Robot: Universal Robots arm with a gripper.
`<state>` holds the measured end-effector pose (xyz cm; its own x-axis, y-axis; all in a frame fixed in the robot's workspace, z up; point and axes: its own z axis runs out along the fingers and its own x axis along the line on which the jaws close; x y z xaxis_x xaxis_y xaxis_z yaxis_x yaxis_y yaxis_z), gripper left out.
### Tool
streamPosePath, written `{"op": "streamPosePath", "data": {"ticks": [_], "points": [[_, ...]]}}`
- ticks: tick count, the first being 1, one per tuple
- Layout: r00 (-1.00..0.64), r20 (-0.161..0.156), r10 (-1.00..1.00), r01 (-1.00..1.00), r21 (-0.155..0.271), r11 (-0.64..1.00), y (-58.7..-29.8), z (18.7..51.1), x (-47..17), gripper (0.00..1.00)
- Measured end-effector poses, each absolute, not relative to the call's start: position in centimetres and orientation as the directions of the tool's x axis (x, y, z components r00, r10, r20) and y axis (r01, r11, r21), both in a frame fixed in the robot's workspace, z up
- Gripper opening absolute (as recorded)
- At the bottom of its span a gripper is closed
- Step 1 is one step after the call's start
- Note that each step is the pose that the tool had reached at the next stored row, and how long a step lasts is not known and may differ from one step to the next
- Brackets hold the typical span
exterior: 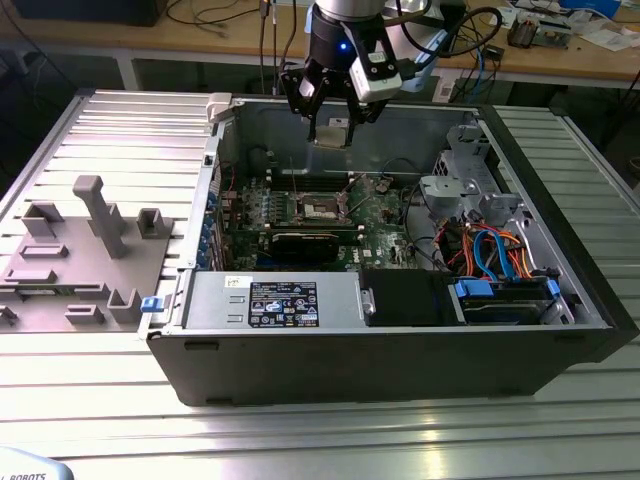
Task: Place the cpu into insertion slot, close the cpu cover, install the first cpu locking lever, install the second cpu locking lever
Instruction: 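Place the cpu into insertion slot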
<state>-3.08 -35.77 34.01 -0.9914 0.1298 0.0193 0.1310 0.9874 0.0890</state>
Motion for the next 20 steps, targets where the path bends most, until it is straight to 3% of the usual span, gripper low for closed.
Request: {"op": "streamPosePath", "data": {"ticks": [20], "points": [[-0.99, 0.019, 0.137, 0.138, 0.089, 0.986, -35.77, 34.0, -3.09, 0.54]]}}
